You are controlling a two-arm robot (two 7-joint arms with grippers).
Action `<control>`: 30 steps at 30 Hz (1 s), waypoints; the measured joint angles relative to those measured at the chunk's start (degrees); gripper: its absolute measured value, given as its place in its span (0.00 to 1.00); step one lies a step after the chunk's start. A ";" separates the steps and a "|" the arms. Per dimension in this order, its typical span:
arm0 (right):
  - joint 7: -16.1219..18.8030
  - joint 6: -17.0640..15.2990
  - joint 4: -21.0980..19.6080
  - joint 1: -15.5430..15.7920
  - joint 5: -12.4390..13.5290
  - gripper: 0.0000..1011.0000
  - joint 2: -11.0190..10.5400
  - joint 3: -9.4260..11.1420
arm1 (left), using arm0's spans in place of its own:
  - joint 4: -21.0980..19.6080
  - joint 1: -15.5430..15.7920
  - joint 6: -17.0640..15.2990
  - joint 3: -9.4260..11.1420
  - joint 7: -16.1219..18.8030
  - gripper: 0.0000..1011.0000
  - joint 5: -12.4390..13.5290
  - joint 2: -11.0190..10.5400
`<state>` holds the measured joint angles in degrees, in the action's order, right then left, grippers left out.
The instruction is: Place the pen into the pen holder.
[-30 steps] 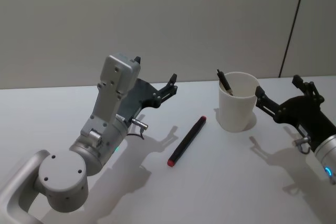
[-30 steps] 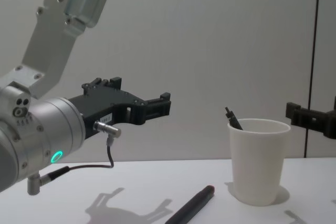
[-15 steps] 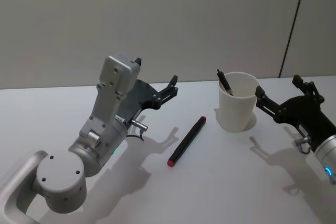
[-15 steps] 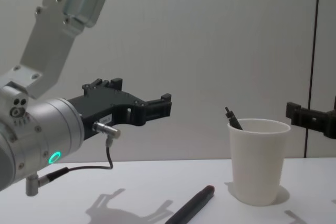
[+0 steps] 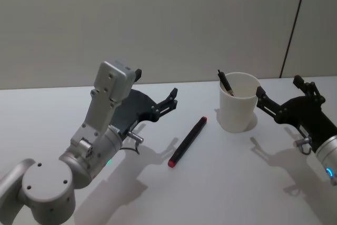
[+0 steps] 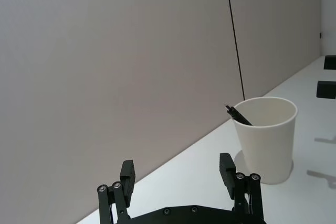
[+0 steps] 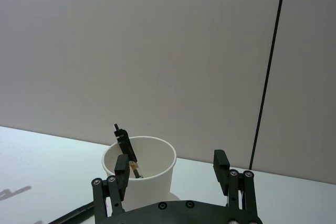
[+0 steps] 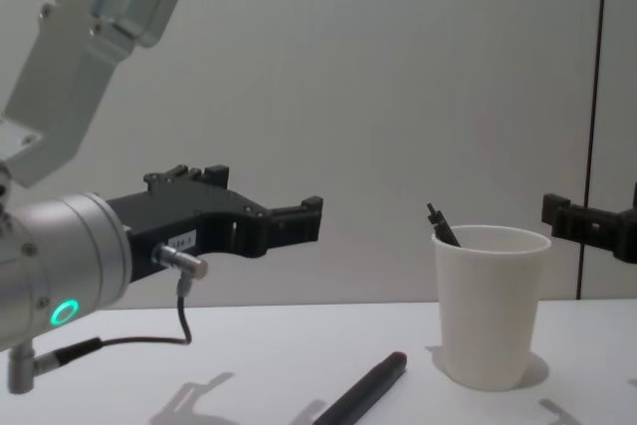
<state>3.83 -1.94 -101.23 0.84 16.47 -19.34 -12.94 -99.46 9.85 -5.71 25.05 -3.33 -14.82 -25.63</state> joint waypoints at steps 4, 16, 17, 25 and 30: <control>0.00 0.00 0.00 0.00 0.00 0.99 0.00 0.00 | -1.65 -0.98 -1.56 -0.15 -0.19 0.99 -0.85 -0.92; 0.00 0.00 0.00 0.00 0.00 0.99 0.00 0.00 | -5.28 -3.23 -7.76 -0.18 -1.40 0.99 -3.53 -2.35; 0.00 0.00 0.00 0.00 0.00 0.99 0.00 0.00 | -5.39 -3.29 -8.11 -0.17 -1.52 0.99 -3.68 -2.37; 0.00 -0.01 0.00 0.00 0.00 0.99 0.00 0.00 | -5.88 -3.67 -11.94 0.19 -3.35 0.99 -5.48 -2.02; 0.00 -0.01 0.00 0.00 0.00 0.99 0.00 0.00 | -5.44 -3.50 -13.42 0.56 -4.46 0.99 -6.05 -1.26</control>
<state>3.83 -1.95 -101.23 0.84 16.46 -19.33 -12.94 -104.90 6.34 -19.14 25.61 -7.79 -20.87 -26.89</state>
